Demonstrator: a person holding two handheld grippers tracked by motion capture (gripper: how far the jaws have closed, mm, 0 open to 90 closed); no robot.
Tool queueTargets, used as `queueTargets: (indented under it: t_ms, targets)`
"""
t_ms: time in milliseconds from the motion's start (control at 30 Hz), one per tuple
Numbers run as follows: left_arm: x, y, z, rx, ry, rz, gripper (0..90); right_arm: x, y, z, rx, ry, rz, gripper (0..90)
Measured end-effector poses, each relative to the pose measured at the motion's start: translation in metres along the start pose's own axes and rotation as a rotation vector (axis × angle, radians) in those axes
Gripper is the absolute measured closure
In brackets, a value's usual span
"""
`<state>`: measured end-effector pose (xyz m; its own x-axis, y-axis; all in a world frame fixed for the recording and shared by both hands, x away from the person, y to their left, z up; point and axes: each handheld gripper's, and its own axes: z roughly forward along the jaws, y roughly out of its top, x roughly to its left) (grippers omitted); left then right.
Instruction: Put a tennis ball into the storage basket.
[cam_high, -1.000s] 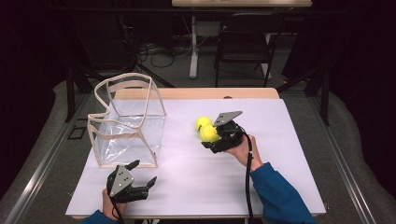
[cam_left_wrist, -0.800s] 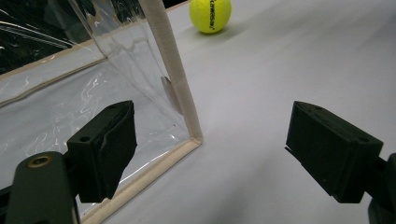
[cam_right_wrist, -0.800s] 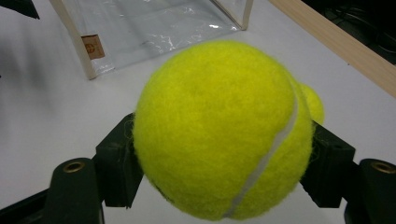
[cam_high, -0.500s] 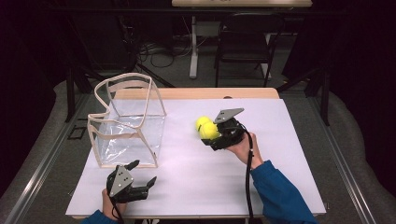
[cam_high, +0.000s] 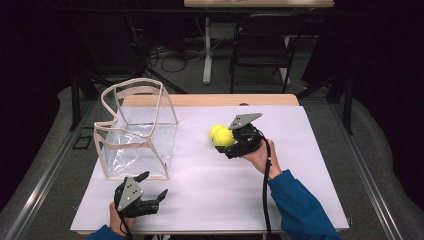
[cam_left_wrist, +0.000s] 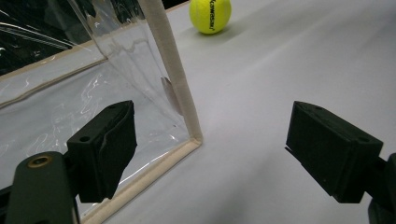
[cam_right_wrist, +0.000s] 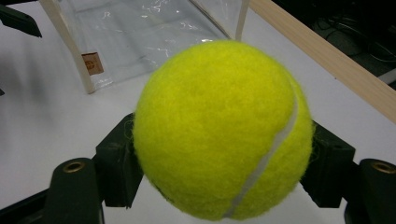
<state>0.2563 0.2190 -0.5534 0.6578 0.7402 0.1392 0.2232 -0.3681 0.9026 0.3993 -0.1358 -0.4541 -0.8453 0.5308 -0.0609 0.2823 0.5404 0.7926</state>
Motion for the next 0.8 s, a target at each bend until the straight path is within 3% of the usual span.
queueTargets:
  t_ms: [800]
  targets:
    - [0.0, 0.0, 0.001, -0.003, -0.003, -0.002, 16.1, -0.004, 0.016, 0.002, -0.005, -0.002, -0.007, 26.5]
